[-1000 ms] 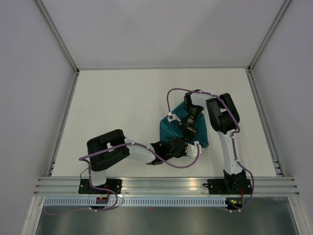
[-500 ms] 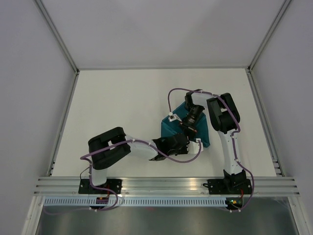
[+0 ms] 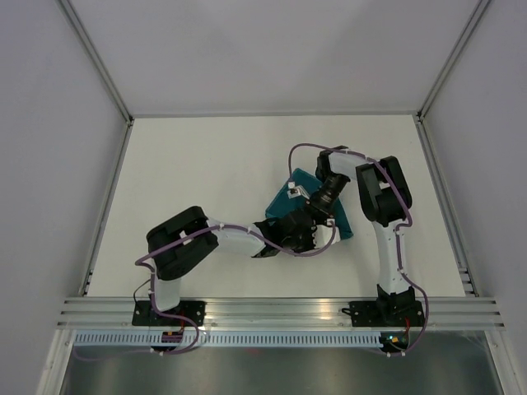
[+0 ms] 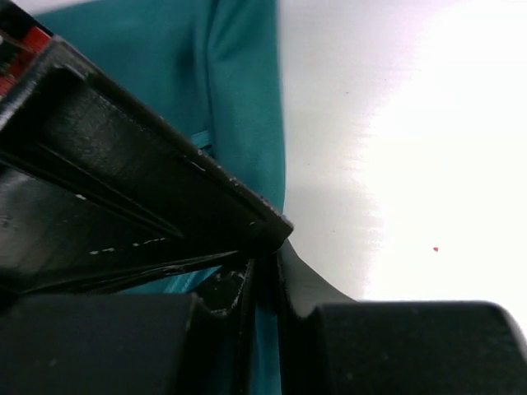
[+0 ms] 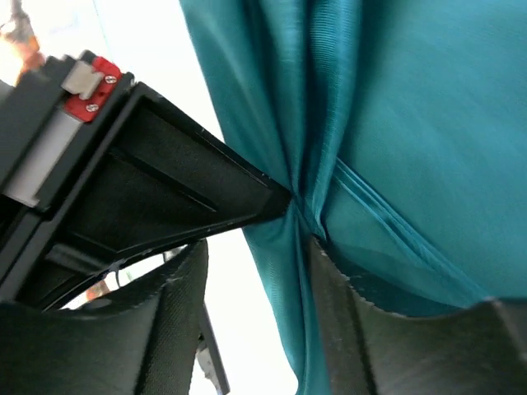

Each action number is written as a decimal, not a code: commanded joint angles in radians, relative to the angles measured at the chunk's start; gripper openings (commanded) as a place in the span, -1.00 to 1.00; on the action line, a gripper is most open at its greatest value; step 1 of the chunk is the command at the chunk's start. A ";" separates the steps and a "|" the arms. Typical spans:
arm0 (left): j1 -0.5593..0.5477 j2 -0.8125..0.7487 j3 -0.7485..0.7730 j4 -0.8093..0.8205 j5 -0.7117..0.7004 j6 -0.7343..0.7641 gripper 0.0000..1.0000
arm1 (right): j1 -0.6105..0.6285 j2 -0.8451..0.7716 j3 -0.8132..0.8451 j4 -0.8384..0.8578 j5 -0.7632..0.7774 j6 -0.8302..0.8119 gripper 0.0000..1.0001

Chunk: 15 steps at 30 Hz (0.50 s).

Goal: Fold the napkin, place the utensils inside, and roll it up
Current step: Roll the napkin with the utensil

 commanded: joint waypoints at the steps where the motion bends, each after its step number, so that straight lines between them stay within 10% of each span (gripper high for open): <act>1: 0.014 0.054 0.001 -0.142 0.168 -0.087 -0.95 | -0.044 -0.079 -0.001 0.314 0.033 0.022 0.20; 15: 0.167 0.111 0.072 -0.229 0.450 -0.188 -0.95 | -0.229 -0.395 -0.143 0.584 -0.076 0.185 0.25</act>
